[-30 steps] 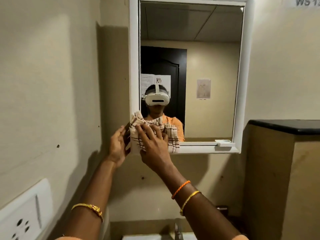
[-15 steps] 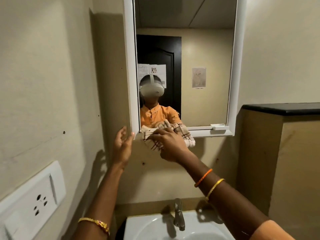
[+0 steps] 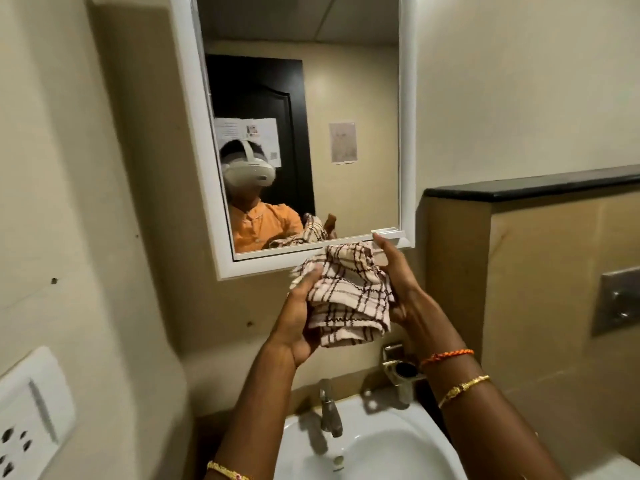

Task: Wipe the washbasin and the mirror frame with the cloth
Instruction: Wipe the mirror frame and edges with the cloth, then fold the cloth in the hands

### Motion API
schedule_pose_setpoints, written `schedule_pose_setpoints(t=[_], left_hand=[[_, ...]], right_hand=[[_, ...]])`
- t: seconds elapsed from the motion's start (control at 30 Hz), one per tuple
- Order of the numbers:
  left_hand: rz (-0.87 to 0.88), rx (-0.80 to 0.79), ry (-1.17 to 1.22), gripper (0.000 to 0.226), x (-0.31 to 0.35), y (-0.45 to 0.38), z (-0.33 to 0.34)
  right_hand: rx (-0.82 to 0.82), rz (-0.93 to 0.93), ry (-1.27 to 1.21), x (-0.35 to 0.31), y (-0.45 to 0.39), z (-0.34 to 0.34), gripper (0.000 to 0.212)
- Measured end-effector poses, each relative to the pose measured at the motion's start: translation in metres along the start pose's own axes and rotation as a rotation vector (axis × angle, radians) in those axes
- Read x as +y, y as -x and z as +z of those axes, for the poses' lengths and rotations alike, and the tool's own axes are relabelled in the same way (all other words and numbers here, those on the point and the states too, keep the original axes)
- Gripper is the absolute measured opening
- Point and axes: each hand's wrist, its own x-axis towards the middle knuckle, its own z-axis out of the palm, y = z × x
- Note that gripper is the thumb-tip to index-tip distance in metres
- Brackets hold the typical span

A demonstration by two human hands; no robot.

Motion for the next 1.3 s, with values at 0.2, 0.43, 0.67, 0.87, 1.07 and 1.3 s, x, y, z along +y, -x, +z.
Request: schedule_pose_setpoints(t=[0.2,0.43,0.67,0.87,1.07,1.3], left_hand=[[-0.09,-0.003,-0.054,0.022,-0.017,-0.029,0.032],[0.07,-0.17,-0.038,0.026,0.014,-0.057,0.137],[0.08,-0.033,-0.136,0.015,0.042,-0.14,0.236],[0.208,0.241,-0.226,0.011,0.043,-0.222,0.289],[0.353,0.464,-0.569,0.057,0.032,-0.273,0.296],[0.29,0.479,-1.046,0.016,0.018,-0.294,0.294]], right_hand=[[0.04,-0.04,0.517,-0.028,0.035,-0.052,0.074],[0.387,-0.315,0.478,-0.108,0.052,-0.087,0.03],[0.583,-0.451,0.522,-0.233,0.015,-0.161,0.029],[0.538,-0.303,0.764,-0.298,-0.051,-0.228,0.029],[0.489,-0.321,1.014,-0.303,-0.092,-0.266,0.009],[0.483,-0.339,1.397,-0.293,-0.112,-0.289,0.023]])
